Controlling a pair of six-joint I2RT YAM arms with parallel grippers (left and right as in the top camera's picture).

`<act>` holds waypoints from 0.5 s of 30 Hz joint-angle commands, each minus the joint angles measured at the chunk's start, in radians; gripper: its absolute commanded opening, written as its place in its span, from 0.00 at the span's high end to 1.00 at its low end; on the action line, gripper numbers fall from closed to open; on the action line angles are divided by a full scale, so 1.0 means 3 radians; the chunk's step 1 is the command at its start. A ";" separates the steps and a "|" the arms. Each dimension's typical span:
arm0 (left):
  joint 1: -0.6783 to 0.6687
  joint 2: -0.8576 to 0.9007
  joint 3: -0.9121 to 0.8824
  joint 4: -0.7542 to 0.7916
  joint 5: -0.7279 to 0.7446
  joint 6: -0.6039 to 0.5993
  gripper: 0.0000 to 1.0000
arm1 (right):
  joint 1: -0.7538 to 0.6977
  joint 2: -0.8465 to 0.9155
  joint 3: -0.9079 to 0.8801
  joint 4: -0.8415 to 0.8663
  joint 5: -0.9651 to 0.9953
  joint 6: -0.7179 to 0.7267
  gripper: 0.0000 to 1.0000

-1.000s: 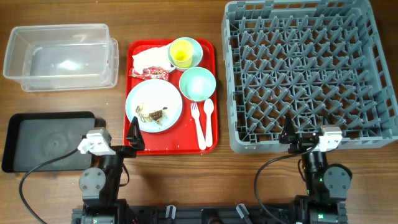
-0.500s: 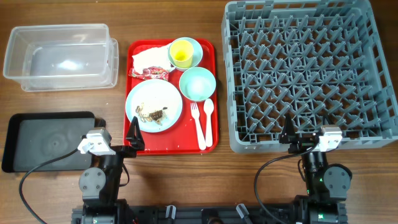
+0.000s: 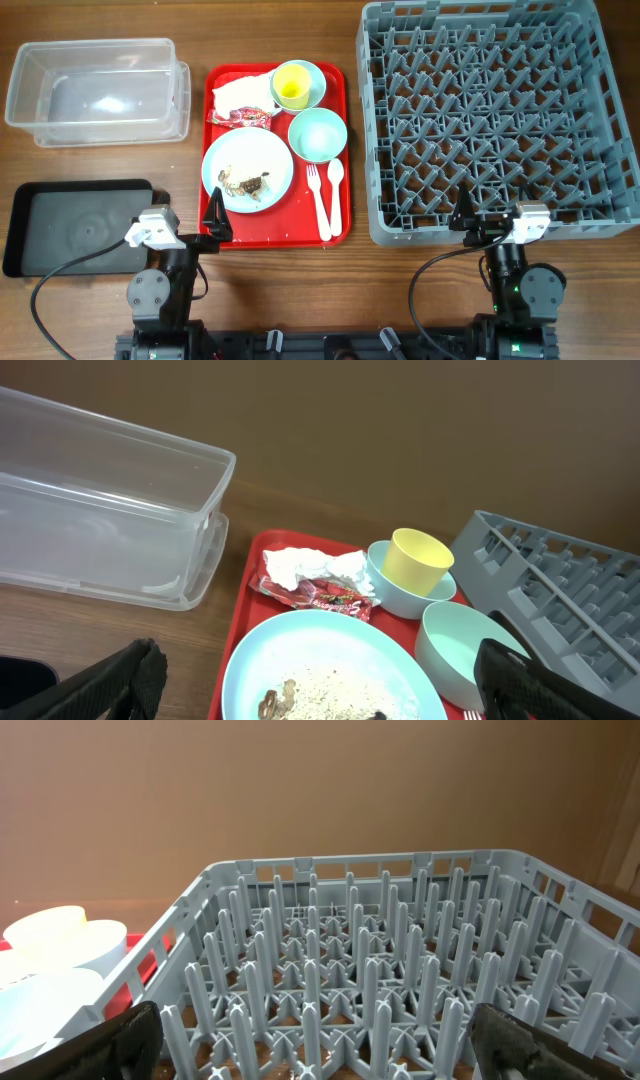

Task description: Sort waste into correct bins and load items into the dishwasher rack

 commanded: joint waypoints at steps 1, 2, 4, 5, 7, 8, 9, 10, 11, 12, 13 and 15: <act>-0.0022 0.0010 -0.0028 -0.0008 0.0028 0.0067 0.00 | -0.0017 -0.0005 -0.0006 0.0006 -0.0041 0.0046 0.00; -0.0022 0.0010 -0.0028 -0.0006 0.0028 0.0067 0.00 | -0.0017 -0.0005 -0.0006 0.0006 -0.0041 0.0047 0.00; -0.0022 0.0010 -0.0028 -0.0006 0.0028 0.0067 0.00 | -0.0017 -0.0005 -0.0006 0.0006 -0.0041 0.0047 0.00; -0.0022 0.0010 -0.0028 -0.0008 0.0028 0.0067 0.00 | -0.0017 -0.0005 -0.0006 0.0006 -0.0041 0.0047 0.00; -0.0022 0.0010 -0.0028 -0.0006 0.0027 0.0067 0.00 | -0.0017 -0.0005 -0.0006 0.0006 -0.0041 0.0046 0.00; -0.0020 0.0010 -0.0028 -0.0006 0.0025 0.0069 0.00 | -0.0017 -0.0005 -0.0006 0.0006 -0.0041 0.0048 0.00; -0.0022 0.0010 -0.0028 -0.0006 0.0025 0.0067 0.00 | -0.0017 -0.0005 -0.0006 0.0006 -0.0041 0.0047 0.00; -0.0022 0.0010 -0.0028 -0.0006 0.0027 0.0067 0.00 | -0.0017 -0.0005 -0.0006 0.0006 -0.0041 0.0047 0.00; -0.0022 0.0010 -0.0028 -0.0006 0.0027 0.0067 0.00 | -0.0017 -0.0005 -0.0006 0.0006 -0.0041 0.0046 0.00; -0.0022 0.0010 -0.0028 0.0015 0.0083 0.0023 0.00 | -0.0017 -0.0005 -0.0006 0.0006 -0.0041 0.0047 0.00; -0.0022 0.0010 -0.0028 0.0084 0.0206 -0.0113 0.00 | -0.0017 -0.0005 -0.0006 0.0006 -0.0041 0.0046 0.00; -0.0022 0.0010 -0.0028 0.0242 0.0528 -0.0510 0.00 | -0.0017 -0.0005 -0.0006 0.0006 -0.0039 0.0046 0.00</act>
